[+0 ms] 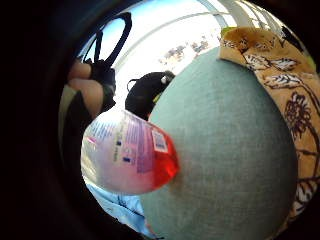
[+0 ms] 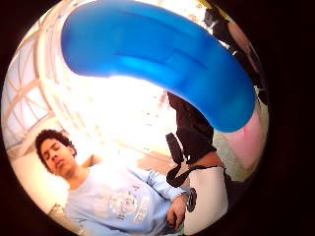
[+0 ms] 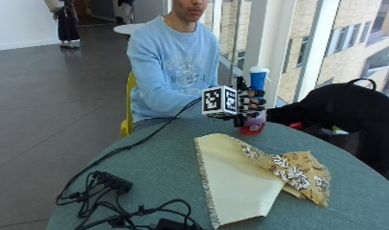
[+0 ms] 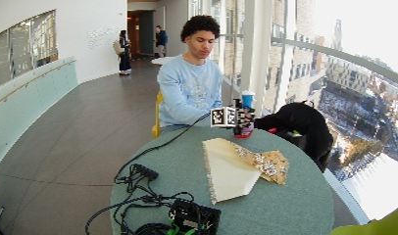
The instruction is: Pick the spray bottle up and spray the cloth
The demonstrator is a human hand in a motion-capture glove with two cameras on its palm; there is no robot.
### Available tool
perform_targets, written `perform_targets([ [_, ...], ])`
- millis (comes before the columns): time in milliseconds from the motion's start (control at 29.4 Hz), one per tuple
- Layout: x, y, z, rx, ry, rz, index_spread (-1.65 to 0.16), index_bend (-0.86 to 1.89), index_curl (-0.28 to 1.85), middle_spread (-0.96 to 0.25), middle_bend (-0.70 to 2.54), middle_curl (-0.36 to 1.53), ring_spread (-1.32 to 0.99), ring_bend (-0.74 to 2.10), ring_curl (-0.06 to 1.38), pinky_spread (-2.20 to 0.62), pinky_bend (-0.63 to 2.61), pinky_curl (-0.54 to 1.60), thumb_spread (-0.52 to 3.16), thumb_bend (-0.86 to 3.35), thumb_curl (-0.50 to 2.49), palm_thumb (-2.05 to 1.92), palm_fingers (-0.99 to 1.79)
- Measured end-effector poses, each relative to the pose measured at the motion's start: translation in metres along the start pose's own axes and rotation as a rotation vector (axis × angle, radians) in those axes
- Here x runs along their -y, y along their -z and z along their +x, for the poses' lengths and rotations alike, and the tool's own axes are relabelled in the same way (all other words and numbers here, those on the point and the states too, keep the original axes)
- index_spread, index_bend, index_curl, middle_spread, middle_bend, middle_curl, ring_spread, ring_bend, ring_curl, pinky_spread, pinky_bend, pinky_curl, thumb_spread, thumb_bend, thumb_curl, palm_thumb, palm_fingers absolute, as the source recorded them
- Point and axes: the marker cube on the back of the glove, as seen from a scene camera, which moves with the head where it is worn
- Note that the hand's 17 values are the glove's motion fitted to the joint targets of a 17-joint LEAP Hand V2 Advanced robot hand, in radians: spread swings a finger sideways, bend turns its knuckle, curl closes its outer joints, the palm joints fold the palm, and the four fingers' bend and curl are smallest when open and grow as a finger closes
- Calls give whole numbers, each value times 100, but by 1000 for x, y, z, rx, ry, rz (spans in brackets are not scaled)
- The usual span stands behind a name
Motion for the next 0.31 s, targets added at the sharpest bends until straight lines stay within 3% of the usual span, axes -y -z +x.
perform_targets([
  [306, -49, 56, -6, -154, 4, -16, -31, 5, 21, -10, 35, 45, -10, 55, 40, -2, 42, 37, 95, -3, 48, 76, 84],
])
